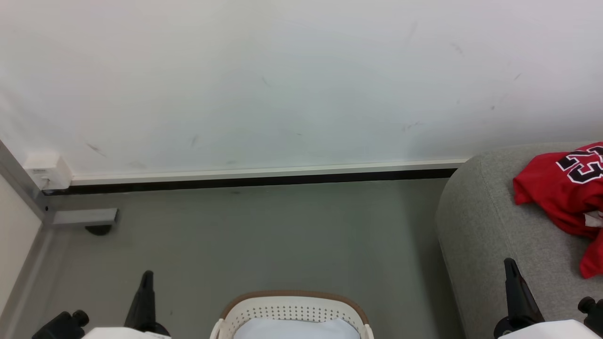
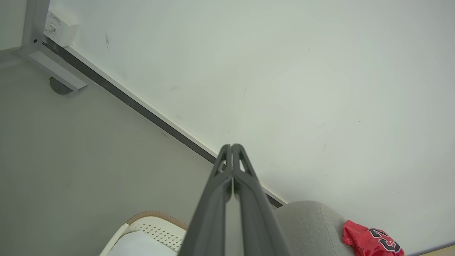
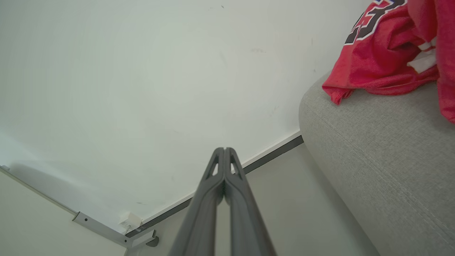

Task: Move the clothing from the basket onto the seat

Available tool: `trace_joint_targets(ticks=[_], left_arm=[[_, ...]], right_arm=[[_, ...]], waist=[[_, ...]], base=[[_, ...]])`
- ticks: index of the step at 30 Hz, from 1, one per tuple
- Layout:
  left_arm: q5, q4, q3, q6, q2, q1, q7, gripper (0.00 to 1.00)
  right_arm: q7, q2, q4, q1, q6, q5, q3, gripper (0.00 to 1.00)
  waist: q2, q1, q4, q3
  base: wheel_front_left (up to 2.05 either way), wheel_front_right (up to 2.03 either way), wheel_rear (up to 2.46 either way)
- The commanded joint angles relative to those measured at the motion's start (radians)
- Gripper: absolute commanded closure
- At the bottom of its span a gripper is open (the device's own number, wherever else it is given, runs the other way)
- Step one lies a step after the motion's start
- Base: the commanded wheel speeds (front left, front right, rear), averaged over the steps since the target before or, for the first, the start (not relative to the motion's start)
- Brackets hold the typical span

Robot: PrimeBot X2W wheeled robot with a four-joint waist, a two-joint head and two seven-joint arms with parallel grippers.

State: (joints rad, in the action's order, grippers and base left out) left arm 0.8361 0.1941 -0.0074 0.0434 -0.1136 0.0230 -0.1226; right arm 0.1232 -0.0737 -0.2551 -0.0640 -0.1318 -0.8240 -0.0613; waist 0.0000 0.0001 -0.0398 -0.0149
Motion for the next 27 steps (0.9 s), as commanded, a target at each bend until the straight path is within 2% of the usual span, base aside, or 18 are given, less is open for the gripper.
trace_joint_targets(ticks=[1,27], left_arm=[[0.037,-0.006,0.012,0.007,-0.004,0.027,0.012,1.0],[0.305,0.013,0.053,0.037,0.02,0.051,0.094,1.0]], right_arm=[[-0.008,-0.004,0.015,-0.03,0.0,-0.042,0.011,1.0],[-0.087,0.001,0.016,-0.037,0.001,-0.316,0.066,1.0]], waist=[[0.0,-0.0001,0.001,0.0],[0.0,-0.0001,0.012,0.005]], base=[[0.0,0.0,0.0],[0.0,0.0,0.0]])
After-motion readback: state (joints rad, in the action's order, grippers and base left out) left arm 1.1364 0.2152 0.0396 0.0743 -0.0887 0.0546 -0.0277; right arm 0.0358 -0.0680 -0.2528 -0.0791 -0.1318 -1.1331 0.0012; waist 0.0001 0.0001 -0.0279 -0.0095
